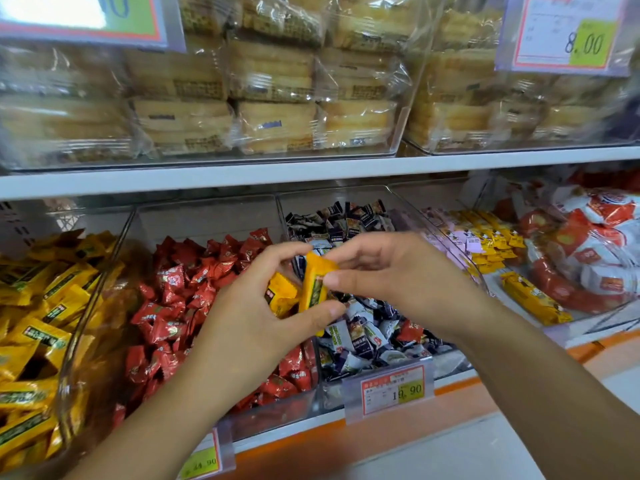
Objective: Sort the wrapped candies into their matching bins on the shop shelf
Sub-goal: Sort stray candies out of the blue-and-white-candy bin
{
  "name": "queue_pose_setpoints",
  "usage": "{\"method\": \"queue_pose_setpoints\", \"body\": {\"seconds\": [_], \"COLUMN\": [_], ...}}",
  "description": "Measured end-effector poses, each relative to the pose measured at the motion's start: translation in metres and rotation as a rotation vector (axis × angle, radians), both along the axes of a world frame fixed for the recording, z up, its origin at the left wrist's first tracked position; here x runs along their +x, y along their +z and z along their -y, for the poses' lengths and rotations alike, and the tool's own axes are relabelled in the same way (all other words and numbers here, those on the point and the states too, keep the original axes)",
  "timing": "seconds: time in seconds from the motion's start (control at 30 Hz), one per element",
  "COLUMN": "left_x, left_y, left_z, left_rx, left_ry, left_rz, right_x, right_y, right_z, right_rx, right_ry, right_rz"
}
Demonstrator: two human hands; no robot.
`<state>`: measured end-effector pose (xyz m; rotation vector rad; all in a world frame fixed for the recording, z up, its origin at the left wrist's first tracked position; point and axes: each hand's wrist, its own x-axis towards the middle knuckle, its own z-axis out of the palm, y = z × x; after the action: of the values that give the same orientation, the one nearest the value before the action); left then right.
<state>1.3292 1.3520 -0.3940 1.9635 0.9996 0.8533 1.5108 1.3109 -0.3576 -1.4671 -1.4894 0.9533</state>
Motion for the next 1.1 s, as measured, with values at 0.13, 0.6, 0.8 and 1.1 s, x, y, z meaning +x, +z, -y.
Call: {"method": "queue_pose_setpoints", "body": {"seconds": [0.13,0.6,0.8,1.1], "left_x": [-0.003,-0.011,-0.009,-0.01], "left_y": [-0.003,-0.026,-0.033,-0.034], "left_z": [-0.001,-0.004,-0.006,-0.004], "left_rx": [0.035,-0.092,-0.094,-0.03], "left_ry": [0.058,-0.067,-0.091,-0.07], "left_rz": [0.026,-0.026,-0.065,-0.105], "right_x": [0.036,0.056,0.068,0.072], "right_y": [-0.006,-0.068,-0.047,-0.014], "right_z": [-0.014,-0.044,-0.033,0.009], "right_rx": [-0.05,-0.125,-0.114,-0.427], "right_ry": [-0.187,-0.15,-0.256,-0.022], "right_rz": [0.337,0.664,0.46,0.731]}}
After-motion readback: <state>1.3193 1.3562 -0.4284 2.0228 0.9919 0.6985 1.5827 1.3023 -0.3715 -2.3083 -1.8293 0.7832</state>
